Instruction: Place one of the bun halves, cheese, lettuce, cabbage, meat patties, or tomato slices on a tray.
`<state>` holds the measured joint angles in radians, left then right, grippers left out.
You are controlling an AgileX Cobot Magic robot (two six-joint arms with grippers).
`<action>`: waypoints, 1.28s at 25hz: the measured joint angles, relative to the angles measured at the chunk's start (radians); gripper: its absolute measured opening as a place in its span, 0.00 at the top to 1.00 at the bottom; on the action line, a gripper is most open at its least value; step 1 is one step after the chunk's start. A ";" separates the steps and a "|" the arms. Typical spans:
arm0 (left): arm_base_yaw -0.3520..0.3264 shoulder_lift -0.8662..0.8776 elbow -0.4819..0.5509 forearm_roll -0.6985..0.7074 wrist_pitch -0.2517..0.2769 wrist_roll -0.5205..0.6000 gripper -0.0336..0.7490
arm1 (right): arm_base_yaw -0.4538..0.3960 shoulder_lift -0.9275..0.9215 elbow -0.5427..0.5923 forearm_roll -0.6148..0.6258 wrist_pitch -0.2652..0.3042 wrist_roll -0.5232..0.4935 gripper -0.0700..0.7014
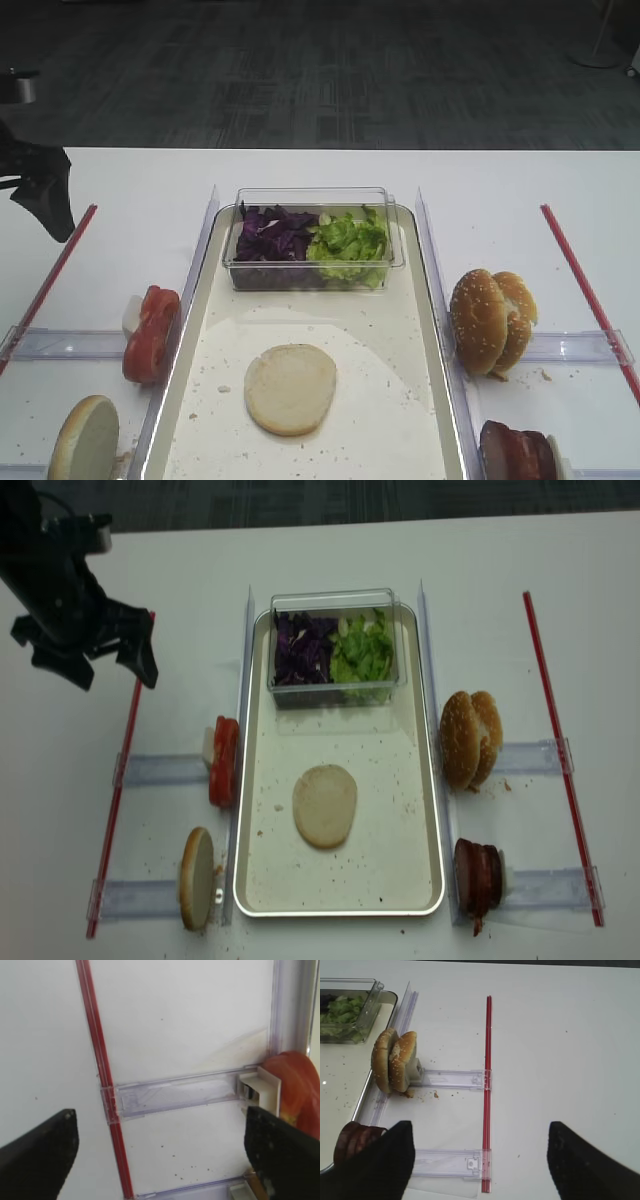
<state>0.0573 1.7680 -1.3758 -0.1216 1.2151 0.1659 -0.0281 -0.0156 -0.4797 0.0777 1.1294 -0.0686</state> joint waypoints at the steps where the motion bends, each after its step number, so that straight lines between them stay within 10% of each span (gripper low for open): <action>1: 0.000 -0.015 0.000 0.000 0.000 0.000 0.17 | 0.000 0.000 0.000 0.000 0.000 0.000 0.17; 32: 0.000 -0.809 0.490 -0.004 0.021 0.000 0.17 | 0.000 0.000 0.000 0.000 0.000 -0.002 0.17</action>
<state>0.0573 0.9587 -0.8854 -0.1259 1.2364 0.1657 -0.0281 -0.0156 -0.4797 0.0777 1.1294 -0.0704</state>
